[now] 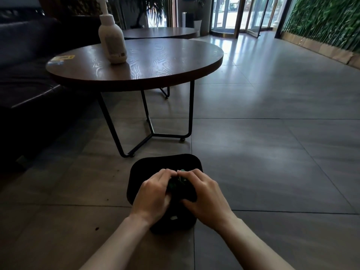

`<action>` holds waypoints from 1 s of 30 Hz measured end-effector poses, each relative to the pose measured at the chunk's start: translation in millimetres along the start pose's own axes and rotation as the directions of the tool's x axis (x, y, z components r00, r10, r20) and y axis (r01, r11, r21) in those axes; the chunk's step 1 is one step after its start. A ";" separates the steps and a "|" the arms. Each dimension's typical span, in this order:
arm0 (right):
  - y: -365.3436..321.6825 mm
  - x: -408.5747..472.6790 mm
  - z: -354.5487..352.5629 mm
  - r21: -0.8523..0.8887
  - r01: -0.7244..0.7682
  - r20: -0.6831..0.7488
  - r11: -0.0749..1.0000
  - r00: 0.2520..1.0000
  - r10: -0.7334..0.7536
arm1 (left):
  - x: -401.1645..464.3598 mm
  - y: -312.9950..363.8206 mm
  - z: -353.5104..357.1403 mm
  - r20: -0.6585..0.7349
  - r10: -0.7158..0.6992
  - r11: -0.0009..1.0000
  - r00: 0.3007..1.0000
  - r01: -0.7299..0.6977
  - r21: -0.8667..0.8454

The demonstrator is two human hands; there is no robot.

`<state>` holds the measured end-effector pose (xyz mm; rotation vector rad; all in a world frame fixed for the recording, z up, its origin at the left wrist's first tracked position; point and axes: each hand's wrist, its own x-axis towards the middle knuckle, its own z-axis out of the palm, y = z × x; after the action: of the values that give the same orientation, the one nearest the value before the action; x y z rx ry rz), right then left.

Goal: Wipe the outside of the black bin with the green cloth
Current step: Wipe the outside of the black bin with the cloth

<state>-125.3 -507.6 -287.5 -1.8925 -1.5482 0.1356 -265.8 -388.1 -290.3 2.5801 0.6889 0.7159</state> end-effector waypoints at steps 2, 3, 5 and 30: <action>0.0 -4.9 3.8 -0.074 0.023 -0.013 0.997 1.000 -0.024 | -4.8 -0.1 2.5 0.038 0.021 1.000 0.999 -0.022 0.019; -0.1 -7.0 5.6 -0.102 0.027 -0.022 0.994 0.999 -0.030 | -6.9 -0.6 3.6 0.060 0.038 0.999 0.998 -0.040 0.032; 0.4 -10.5 7.7 -0.147 0.034 -0.041 0.989 0.998 -0.041 | -11.0 -2.9 3.3 0.112 0.063 0.996 0.992 -0.069 0.053; 24.6 -36.5 -13.0 -0.312 -0.007 -0.129 0.950 0.991 -0.035 | -67.6 -67.8 27.2 0.285 -0.043 0.939 0.958 -0.059 0.339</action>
<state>-109.1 -547.6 -303.2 -2.0830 -1.5623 -0.2537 -325.4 -375.9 -369.1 2.9220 0.7632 0.2189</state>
